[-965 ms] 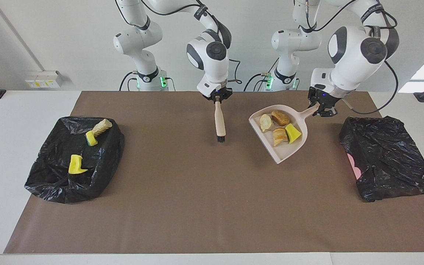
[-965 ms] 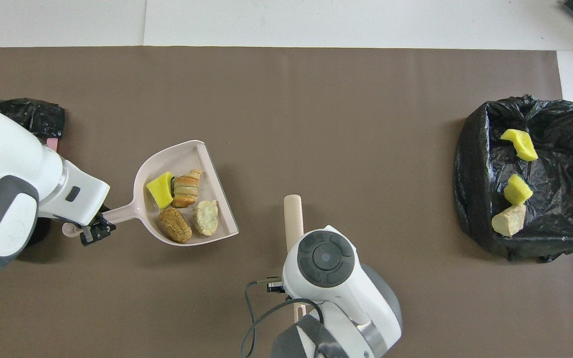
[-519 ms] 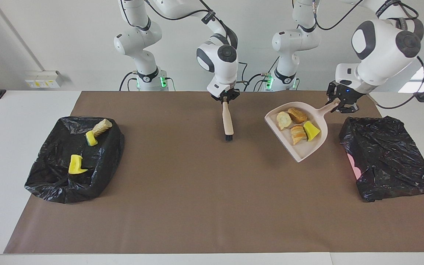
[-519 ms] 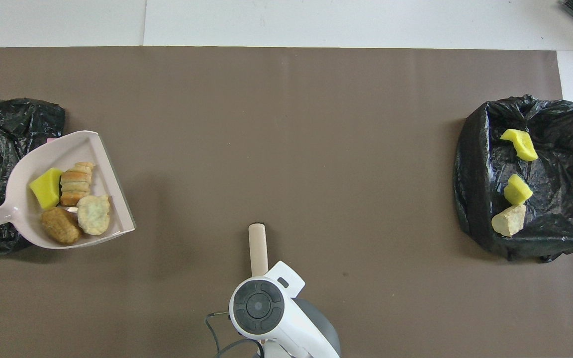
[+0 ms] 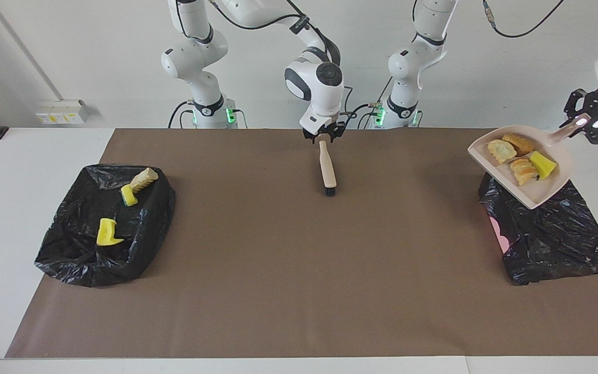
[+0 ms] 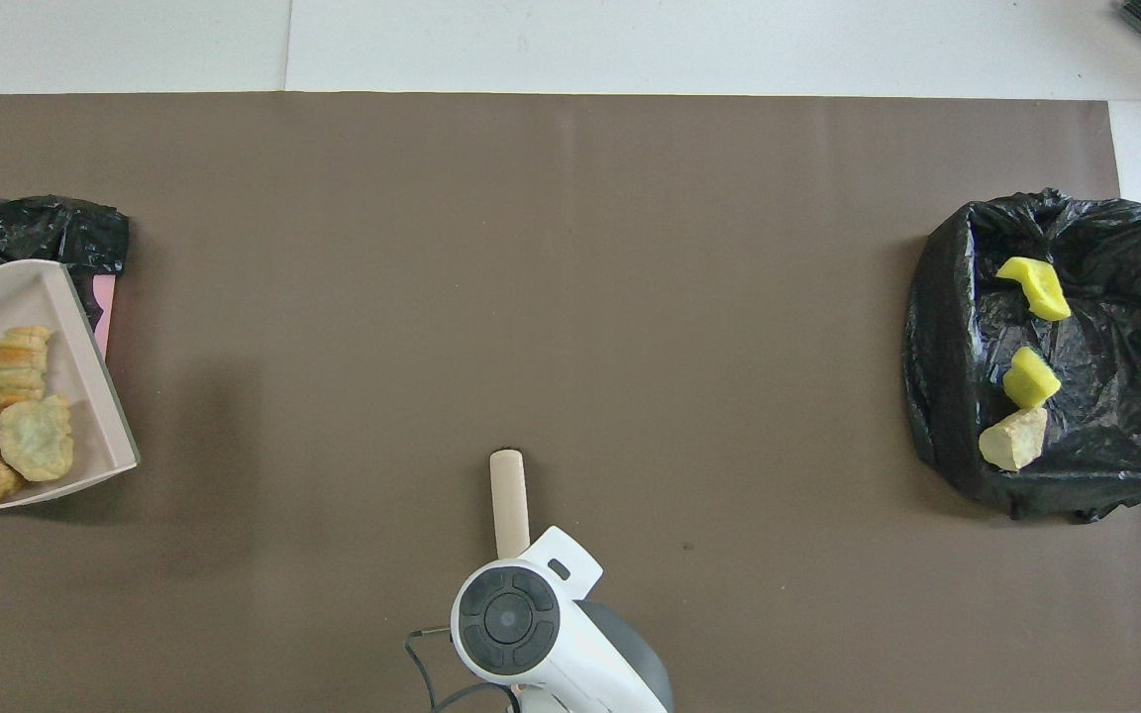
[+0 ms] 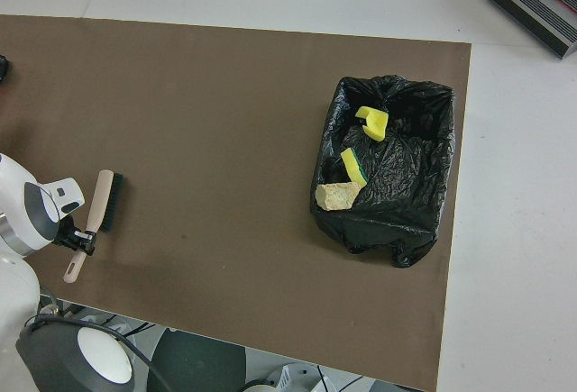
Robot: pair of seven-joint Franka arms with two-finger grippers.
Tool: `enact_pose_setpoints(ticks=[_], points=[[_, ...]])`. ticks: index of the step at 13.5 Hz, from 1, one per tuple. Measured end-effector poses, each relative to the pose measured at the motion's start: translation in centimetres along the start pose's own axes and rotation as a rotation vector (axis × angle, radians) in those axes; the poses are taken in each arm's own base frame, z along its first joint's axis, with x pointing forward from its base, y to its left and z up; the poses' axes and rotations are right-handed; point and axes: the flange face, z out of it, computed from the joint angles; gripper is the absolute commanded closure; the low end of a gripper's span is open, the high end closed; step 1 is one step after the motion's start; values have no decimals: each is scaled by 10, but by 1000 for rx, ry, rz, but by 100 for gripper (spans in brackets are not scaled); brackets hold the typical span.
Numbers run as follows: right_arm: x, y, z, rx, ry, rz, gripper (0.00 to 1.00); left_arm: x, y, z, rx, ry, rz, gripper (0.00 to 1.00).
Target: Sweep and dump trash in bin
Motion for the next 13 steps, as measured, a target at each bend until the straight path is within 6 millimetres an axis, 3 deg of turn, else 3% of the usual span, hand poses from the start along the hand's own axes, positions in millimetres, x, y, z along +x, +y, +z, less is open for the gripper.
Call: enact_pose_setpoints(ticks=[3, 6, 8, 10, 13], points=[[14, 4, -36, -34, 9, -2, 0, -35, -28, -6, 38, -30, -43, 100], [40, 33, -96, -50, 5, -28, 0, -54, -57, -15, 165, -98, -46, 100], [58, 61, -138, -43, -4, -64, 0, -51, -67, -22, 237, -176, -21, 100], [74, 89, -176, -33, -3, -105, 0, -32, -75, -28, 285, -246, 28, 100], [96, 136, -225, -17, 7, -118, 0, 1, -86, -21, 344, -383, 127, 100]])
